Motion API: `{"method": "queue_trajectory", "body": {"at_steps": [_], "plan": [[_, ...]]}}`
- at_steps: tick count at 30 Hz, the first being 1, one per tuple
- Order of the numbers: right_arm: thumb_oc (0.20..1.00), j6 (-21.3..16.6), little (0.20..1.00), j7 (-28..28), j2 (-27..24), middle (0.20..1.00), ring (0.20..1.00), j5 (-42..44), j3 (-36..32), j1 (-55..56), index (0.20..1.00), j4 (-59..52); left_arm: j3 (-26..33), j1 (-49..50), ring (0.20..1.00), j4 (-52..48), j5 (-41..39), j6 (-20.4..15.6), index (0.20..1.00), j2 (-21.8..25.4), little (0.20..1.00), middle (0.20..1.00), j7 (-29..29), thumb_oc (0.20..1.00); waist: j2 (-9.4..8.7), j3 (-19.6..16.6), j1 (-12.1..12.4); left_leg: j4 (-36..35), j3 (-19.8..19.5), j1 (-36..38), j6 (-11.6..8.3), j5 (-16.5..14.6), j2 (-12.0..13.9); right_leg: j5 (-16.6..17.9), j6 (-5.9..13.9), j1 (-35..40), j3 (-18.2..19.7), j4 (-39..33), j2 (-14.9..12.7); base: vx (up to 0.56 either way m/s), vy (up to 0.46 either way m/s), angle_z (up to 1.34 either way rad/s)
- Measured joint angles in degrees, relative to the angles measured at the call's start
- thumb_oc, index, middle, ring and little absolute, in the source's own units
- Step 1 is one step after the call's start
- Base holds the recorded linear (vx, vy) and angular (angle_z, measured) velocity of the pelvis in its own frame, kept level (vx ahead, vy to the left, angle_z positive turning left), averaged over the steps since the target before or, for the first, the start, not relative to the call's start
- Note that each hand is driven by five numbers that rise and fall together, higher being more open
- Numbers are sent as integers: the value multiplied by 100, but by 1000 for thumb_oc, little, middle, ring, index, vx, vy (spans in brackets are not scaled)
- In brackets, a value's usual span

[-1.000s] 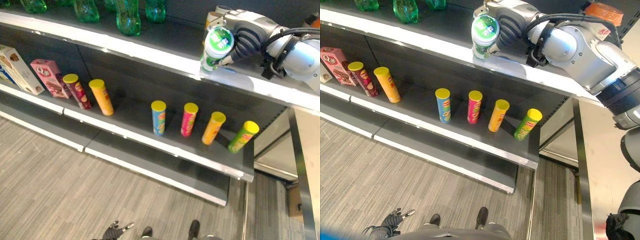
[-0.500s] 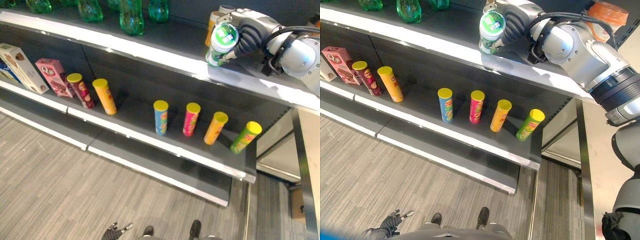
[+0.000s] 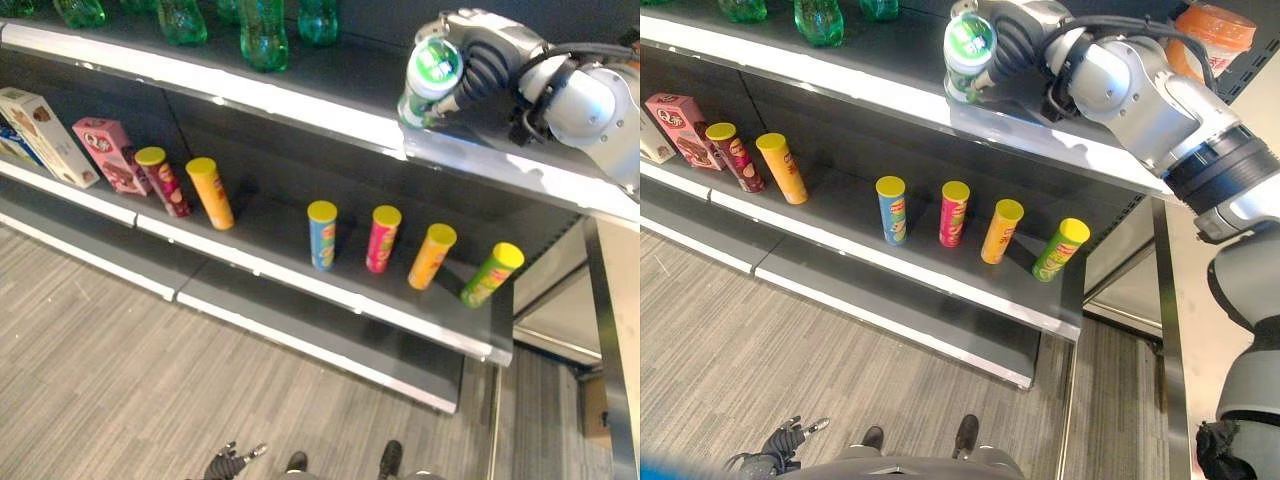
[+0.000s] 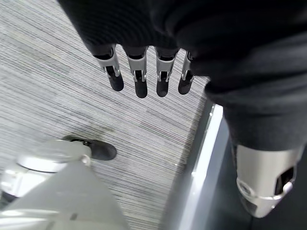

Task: Put the goods on the table back onto the shelves and tidy them up.

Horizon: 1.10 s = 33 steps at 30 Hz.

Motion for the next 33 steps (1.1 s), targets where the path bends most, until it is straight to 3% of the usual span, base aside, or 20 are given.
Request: {"method": "queue_trajectory", "body": {"at_steps": [21,33], "plan": [[200,219,200,-90,661,200,200,-433,73,-90,200,535,-71,39,1000,0,-2,17,1000,5,1000,1000,-1,1000,-53,-34,77,-26,-20,-19,-14,8,30,8,-13,-6,-23,1,30,0,0,0],[200,208,200,84,662,200,200,-682,231,-107,200,395,-71,62,1000,-51,-2,25,1000,21,1000,1000,-37,1000,-120,-78,87,-28,-20,-23,-14,8,30,-18,22,-8,-24,0,26,0,0,0]]}}
